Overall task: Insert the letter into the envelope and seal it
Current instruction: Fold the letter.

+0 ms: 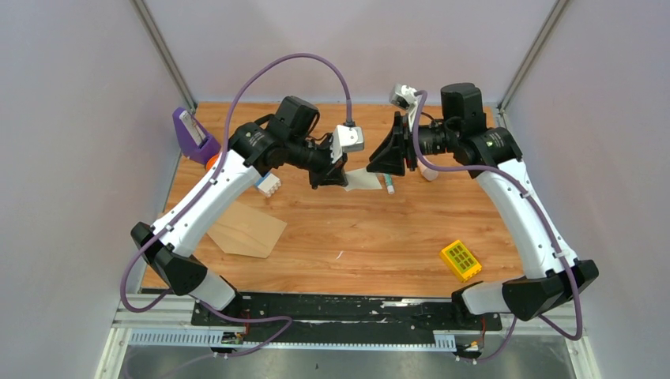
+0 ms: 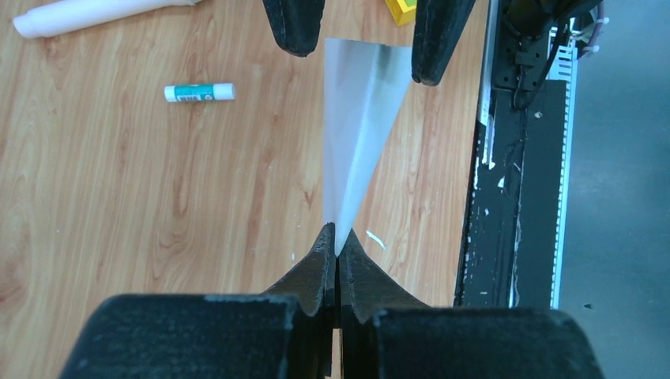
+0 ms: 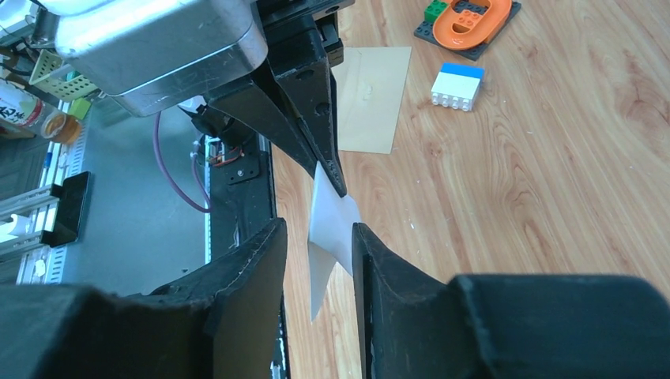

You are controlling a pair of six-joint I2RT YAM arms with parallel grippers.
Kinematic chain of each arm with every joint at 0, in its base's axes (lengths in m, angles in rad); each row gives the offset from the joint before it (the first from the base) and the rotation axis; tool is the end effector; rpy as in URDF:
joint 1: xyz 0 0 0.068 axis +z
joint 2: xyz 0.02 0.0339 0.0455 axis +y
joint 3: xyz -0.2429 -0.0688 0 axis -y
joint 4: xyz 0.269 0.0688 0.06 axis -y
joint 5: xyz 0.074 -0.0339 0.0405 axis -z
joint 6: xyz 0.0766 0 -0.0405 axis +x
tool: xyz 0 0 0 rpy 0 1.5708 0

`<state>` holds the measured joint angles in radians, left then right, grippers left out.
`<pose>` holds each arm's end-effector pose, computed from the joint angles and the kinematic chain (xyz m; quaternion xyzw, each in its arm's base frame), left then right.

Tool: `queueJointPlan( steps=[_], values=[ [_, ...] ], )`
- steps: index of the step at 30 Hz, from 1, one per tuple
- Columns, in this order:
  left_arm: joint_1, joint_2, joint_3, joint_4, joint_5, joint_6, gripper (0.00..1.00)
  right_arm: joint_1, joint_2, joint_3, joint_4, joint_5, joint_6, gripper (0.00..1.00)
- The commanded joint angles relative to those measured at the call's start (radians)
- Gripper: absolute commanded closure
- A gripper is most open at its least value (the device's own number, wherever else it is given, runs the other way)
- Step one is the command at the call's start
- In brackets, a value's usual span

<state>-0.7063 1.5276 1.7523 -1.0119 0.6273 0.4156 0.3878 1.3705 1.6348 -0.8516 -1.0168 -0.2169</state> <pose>0.2404 -0.2642 0.3783 0.5675 0.6817 -0.3348 0.3181 0.2631 0.1778 0.4164 -0.4487 0.6667 0.4627 0.3743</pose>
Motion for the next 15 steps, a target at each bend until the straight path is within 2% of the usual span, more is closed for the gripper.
queueJointPlan(
  steps=[1, 8, 11, 15],
  values=[
    [-0.001, -0.043, -0.003, 0.015, 0.019, 0.022, 1.0, -0.003, 0.001, -0.003, 0.036, -0.04, 0.002, 0.62],
    [-0.001, -0.036, 0.01, 0.009, 0.022, 0.021, 1.0, -0.003, 0.002, -0.01, 0.037, -0.026, -0.008, 0.62],
    [-0.001, -0.033, 0.017, 0.006, 0.025, 0.02, 1.0, -0.003, 0.002, -0.017, 0.037, -0.017, -0.01, 0.67],
    [-0.001, -0.032, 0.021, 0.002, 0.027, 0.022, 1.0, -0.002, 0.004, -0.03, 0.038, -0.005, -0.022, 0.68]
  ],
)
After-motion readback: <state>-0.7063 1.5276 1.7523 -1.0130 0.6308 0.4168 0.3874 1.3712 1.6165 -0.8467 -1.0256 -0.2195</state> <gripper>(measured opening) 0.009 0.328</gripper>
